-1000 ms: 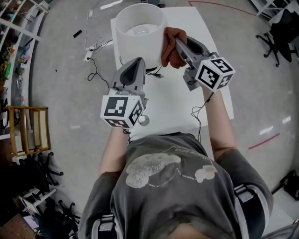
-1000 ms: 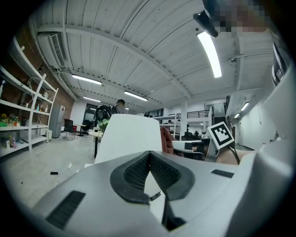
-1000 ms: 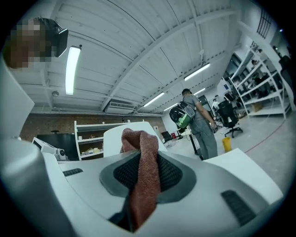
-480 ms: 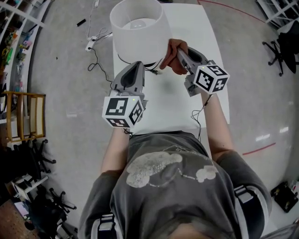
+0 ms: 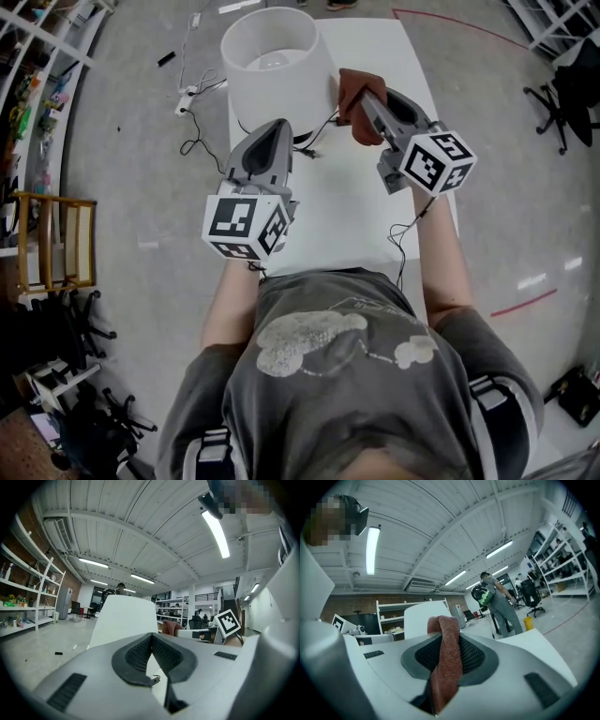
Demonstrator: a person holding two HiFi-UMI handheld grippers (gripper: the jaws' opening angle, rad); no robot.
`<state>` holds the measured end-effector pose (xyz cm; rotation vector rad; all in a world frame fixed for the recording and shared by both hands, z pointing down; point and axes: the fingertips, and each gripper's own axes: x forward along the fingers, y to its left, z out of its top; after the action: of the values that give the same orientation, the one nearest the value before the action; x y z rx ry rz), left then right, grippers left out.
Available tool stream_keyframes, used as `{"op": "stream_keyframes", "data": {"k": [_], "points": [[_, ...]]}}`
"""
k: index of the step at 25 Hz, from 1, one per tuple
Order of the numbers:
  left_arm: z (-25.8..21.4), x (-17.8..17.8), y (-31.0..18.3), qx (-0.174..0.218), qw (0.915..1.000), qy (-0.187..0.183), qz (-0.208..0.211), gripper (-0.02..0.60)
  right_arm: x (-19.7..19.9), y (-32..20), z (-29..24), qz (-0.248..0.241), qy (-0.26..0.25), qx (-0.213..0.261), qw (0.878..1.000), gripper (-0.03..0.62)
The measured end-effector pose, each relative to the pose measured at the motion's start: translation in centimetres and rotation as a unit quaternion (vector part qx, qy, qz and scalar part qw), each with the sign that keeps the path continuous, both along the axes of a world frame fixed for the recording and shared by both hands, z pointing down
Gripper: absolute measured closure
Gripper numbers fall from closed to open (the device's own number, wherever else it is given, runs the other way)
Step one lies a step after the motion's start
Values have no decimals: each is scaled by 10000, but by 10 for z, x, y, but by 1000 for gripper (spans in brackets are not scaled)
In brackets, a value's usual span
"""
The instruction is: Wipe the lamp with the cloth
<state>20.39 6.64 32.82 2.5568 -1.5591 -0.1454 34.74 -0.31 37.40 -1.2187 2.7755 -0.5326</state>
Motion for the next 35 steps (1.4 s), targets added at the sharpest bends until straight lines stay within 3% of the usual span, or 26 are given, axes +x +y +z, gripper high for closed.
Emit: {"op": "stream_keyframes", "data": {"k": [5, 10, 18, 25, 30, 35], "points": [[-34, 0, 0, 332, 9994, -33, 44, 574, -11, -3, -69, -164, -400, 585, 9974, 508], [-56, -7, -12, 433, 9990, -74, -98, 574, -34, -28, -97, -431, -388, 715, 9957, 508], [-37, -16, -22, 244, 9986, -165, -438, 574, -32, -66, -62, -448, -293, 390, 9978, 508], [-19, -19, -22, 36, 9980, -200, -604, 574, -20, -70, -16, -358, -513, -124, 9980, 508], [-3, -29, -19, -149, 9989, -133, -425, 574, -20, -64, 10, -107, -519, -392, 9978, 508], [13, -33, -14, -321, 9995, -65, 36, 574, -11, -50, 42, 347, -233, -641, 9971, 508]]}}
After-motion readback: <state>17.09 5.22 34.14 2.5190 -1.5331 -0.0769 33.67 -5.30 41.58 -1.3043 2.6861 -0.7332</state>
